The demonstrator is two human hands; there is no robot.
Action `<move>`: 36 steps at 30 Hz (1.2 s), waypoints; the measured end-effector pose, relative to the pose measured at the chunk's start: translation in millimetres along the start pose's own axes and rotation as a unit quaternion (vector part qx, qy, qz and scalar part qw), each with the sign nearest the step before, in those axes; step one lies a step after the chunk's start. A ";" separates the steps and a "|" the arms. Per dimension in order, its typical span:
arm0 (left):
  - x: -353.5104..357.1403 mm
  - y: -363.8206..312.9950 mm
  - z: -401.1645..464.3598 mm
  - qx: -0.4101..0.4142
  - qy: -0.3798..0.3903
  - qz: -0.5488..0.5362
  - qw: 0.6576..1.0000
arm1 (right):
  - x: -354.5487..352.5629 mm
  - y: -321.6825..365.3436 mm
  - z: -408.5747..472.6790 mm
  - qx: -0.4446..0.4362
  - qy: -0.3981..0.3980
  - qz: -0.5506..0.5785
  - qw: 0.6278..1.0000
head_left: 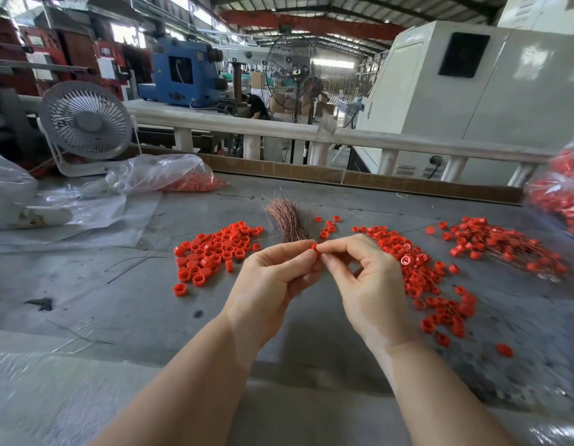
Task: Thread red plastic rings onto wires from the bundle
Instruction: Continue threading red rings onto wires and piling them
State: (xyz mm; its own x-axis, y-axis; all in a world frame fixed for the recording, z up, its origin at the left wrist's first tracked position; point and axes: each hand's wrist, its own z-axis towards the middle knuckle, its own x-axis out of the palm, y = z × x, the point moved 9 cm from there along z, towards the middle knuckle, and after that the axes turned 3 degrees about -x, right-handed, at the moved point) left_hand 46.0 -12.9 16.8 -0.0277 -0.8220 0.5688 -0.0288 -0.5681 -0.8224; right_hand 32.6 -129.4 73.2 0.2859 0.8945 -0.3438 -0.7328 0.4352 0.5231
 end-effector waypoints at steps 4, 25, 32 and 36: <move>-1.3 1.2 1.4 -0.002 -0.002 -0.007 1.000 | 1.5 -1.7 0.3 0.005 0.005 0.002 1.000; -4.3 8.1 7.8 -0.009 0.011 -0.015 1.000 | 11.9 -15.0 -1.5 0.075 0.044 0.048 0.995; -2.9 7.7 7.1 -0.004 0.022 -0.007 1.000 | 17.1 -20.4 -5.3 0.117 0.054 0.080 0.988; -4.2 7.4 6.6 0.003 0.014 0.011 1.000 | 18.4 -20.9 -6.7 0.124 0.060 0.080 0.987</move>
State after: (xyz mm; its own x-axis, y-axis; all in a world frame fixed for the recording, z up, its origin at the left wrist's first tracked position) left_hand 52.5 -13.9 8.3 -0.0569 -0.8332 0.5501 -0.0225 -0.5498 -0.8350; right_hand 49.0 -122.7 50.7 0.0926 0.9419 -0.3229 -0.5847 0.3139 0.7481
